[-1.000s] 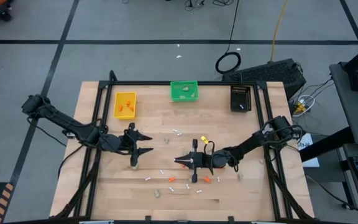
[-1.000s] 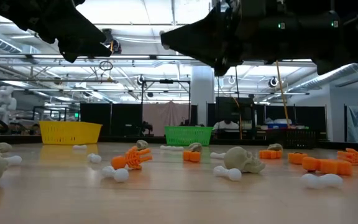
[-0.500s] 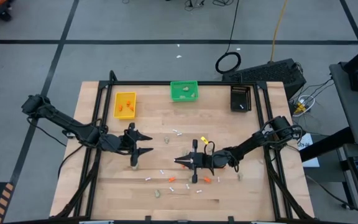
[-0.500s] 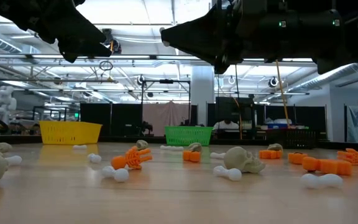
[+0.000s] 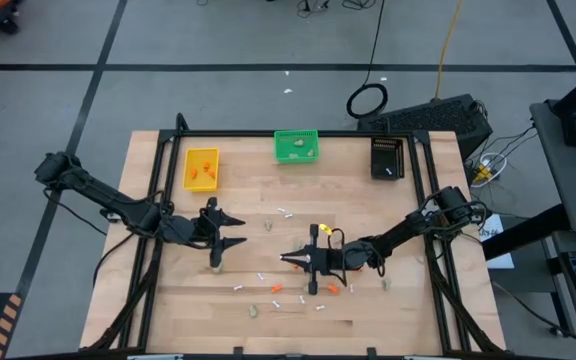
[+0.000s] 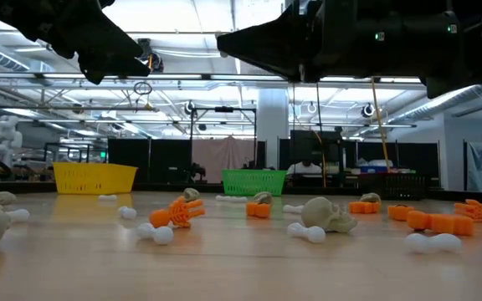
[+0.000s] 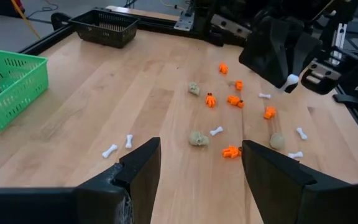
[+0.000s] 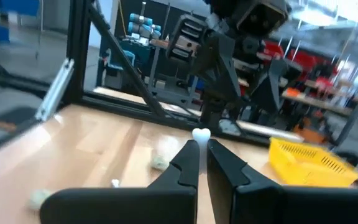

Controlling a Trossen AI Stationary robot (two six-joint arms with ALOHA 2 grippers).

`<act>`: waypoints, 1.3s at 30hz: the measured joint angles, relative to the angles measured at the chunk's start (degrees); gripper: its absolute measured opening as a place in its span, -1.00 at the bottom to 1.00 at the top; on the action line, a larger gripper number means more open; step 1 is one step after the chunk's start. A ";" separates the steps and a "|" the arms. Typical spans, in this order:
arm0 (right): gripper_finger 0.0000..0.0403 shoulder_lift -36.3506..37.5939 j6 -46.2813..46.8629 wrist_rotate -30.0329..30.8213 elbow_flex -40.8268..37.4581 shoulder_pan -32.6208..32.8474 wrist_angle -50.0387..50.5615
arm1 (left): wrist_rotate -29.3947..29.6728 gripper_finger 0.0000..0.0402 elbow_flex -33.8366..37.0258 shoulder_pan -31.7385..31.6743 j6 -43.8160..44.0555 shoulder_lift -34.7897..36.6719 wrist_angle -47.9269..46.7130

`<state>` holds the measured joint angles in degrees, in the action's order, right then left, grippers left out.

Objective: Sort Halloween decoration
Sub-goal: Put the white bone toy into the black bin

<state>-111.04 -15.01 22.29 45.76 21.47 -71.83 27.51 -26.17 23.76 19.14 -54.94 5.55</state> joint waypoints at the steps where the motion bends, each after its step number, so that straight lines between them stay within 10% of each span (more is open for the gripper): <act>1: -0.99 0.00 -2.76 0.04 0.00 0.00 -0.11 | 0.00 0.10 0.00 -0.01 0.00 0.00 0.01; 14: -0.99 0.00 -31.52 0.10 0.00 -0.04 -0.42 | 0.00 0.10 0.00 0.01 0.07 0.00 0.01; 39: -0.99 0.00 -12.94 0.10 0.00 0.00 -0.38 | -0.02 0.10 0.02 0.00 0.11 0.00 0.02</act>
<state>-111.04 -27.95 22.39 45.76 21.47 -72.20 27.49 -26.15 23.76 19.25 -54.94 5.56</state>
